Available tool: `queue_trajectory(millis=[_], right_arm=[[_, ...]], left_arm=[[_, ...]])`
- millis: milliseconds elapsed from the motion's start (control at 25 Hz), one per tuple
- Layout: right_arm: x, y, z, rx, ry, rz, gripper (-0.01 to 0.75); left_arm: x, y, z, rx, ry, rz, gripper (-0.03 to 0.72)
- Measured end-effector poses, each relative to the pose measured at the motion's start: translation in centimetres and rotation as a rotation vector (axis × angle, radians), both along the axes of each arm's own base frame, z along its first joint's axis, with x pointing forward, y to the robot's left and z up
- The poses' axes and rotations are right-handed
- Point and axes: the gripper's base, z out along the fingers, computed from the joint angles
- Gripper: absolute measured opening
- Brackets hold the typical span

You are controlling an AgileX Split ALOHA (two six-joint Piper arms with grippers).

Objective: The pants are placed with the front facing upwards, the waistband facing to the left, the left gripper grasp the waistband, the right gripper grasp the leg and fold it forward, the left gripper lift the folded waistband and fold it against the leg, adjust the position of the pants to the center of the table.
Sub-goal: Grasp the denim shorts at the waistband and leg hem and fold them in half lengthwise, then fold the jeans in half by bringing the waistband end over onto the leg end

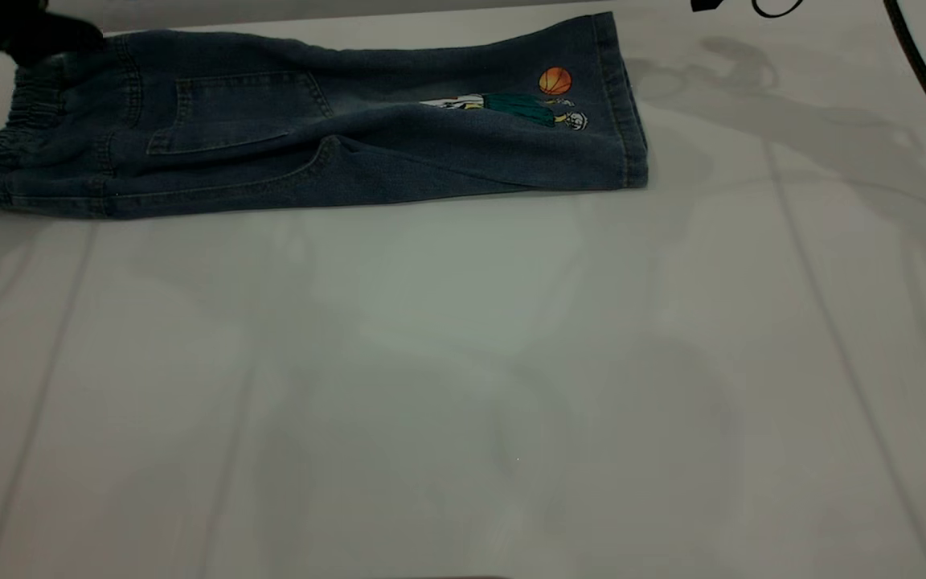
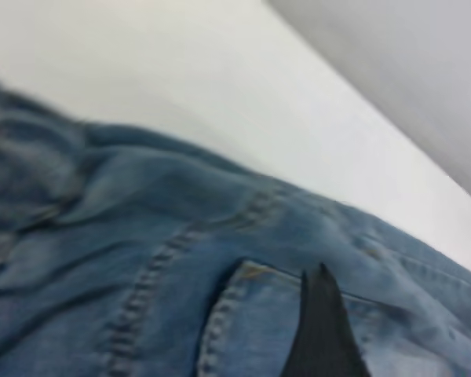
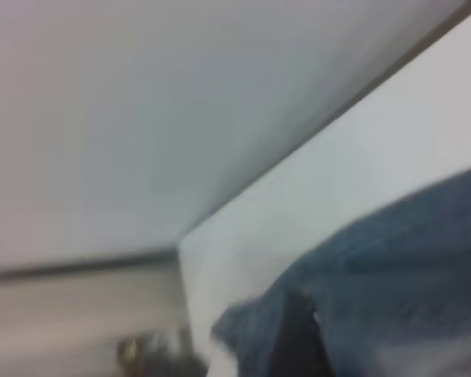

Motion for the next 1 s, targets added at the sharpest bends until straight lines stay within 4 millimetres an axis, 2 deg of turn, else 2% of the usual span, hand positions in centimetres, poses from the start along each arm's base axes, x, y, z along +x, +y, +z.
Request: queue_trajectory(millis=[240, 400, 480, 600, 800, 880, 1000], right_arm=[[-1.3, 1.2, 0.5, 0.022, -0.07, 0.212, 0.465], [-1.6, 1.3, 0.4, 0.005, -0.073, 0.242, 0.465], [-1.6, 1.3, 0.4, -0.004, -0.072, 0.251, 0.466], [-1.7, 1.3, 0.3, -0.01, -0.072, 0.259, 0.466], [-1.8, 1.5, 0.3, -0.028, -0.09, 0.273, 0.466], [-1.8, 1.6, 0.3, -0.032, -0.096, 0.277, 0.466], [-1.9, 2.0, 0.2, -0.036, -0.099, 0.286, 0.466]], left_arm=[[-0.9, -0.3, 1.9, 0.164, 0.007, -0.176, 0.442], [-2.1, -0.2, 2.6, 0.247, 0.111, -0.263, 0.442], [-2.8, 0.2, 2.2, 0.275, 0.197, -0.284, 0.442], [-3.9, 2.4, 1.6, 0.286, 0.324, -0.234, 0.442], [-5.7, 7.9, 1.4, 0.233, 0.395, -0.098, 0.442], [-6.1, 9.3, 1.5, 0.201, 0.386, -0.061, 0.442], [-6.5, 10.3, 1.1, 0.151, 0.382, -0.051, 0.442]])
